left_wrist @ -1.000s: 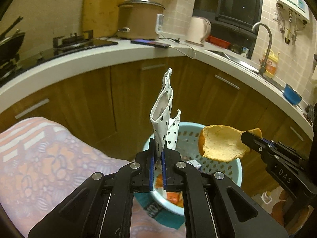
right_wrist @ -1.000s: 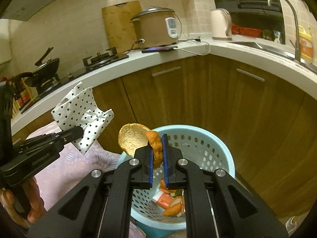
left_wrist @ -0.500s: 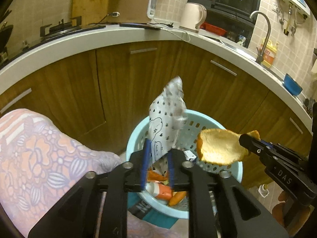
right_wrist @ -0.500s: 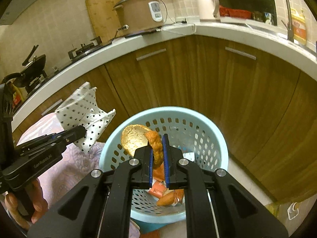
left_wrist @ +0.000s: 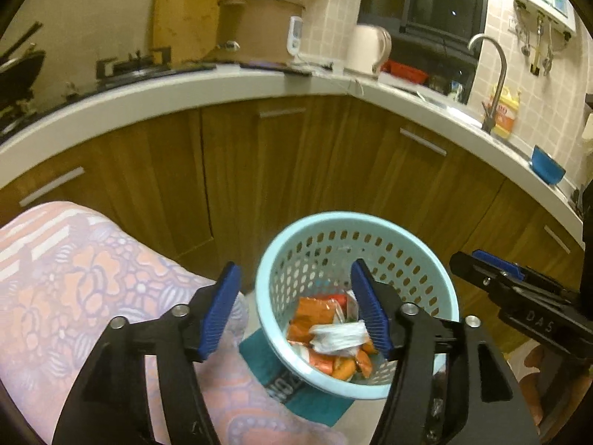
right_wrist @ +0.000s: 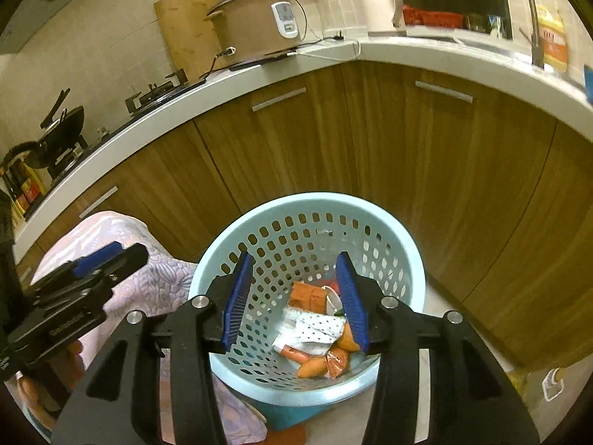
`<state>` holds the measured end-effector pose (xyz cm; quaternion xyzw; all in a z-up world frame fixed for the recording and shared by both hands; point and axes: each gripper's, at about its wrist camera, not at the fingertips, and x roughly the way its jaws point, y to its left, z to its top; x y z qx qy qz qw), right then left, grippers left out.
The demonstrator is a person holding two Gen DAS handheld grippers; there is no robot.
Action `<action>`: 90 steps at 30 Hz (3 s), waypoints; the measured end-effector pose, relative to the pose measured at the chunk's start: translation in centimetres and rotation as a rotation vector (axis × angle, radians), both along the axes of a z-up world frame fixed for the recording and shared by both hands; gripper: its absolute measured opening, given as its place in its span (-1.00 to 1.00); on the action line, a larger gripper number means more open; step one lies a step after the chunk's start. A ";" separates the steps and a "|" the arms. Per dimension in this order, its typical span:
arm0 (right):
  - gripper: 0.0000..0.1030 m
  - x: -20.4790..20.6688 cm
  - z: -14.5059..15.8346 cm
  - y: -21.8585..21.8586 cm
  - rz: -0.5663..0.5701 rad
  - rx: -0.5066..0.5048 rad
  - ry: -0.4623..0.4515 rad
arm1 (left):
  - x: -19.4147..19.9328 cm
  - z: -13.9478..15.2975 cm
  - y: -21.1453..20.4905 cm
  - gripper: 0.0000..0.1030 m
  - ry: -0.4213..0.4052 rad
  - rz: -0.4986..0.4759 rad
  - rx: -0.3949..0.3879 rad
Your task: Collect trash
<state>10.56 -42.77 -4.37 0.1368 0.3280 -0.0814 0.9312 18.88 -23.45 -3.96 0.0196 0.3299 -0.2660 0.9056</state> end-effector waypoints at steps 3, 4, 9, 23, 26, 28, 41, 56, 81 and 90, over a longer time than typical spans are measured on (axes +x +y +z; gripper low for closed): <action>-0.13 -0.7 0.6 1.4 -0.019 -0.060 -0.025 | -1.4 0.9 1.1 0.31 -0.050 0.029 -0.007; -0.09 -1.1 0.8 2.1 -0.030 -0.084 -0.041 | -2.0 1.1 1.6 0.35 -0.070 0.043 -0.007; 0.00 -2.3 1.9 4.7 -0.095 -0.201 -0.067 | -4.6 2.0 4.0 0.44 -0.143 0.110 0.010; 0.00 -4.7 3.5 9.5 -0.123 -0.249 -0.141 | -7.4 2.3 8.4 0.46 -0.190 0.186 0.005; 0.00 -5.0 3.2 9.9 -0.135 -0.253 -0.141 | -7.4 2.0 8.6 0.46 -0.174 0.184 -0.001; 0.00 -5.3 3.2 10.0 -0.145 -0.261 -0.149 | -7.4 2.1 8.9 0.46 -0.173 0.183 -0.012; 0.07 -6.8 4.5 10.4 -0.161 -0.261 -0.205 | -9.0 2.8 8.6 0.54 -0.272 0.203 0.047; 0.09 -7.3 4.7 10.8 -0.159 -0.267 -0.216 | -9.4 3.3 8.7 0.54 -0.283 0.214 0.041; 0.19 -7.2 3.9 10.9 -0.166 -0.251 -0.198 | -9.4 3.4 8.8 0.61 -0.273 0.214 0.026; 0.19 -7.1 3.9 10.9 -0.168 -0.250 -0.202 | -9.5 3.3 8.7 0.65 -0.277 0.208 0.023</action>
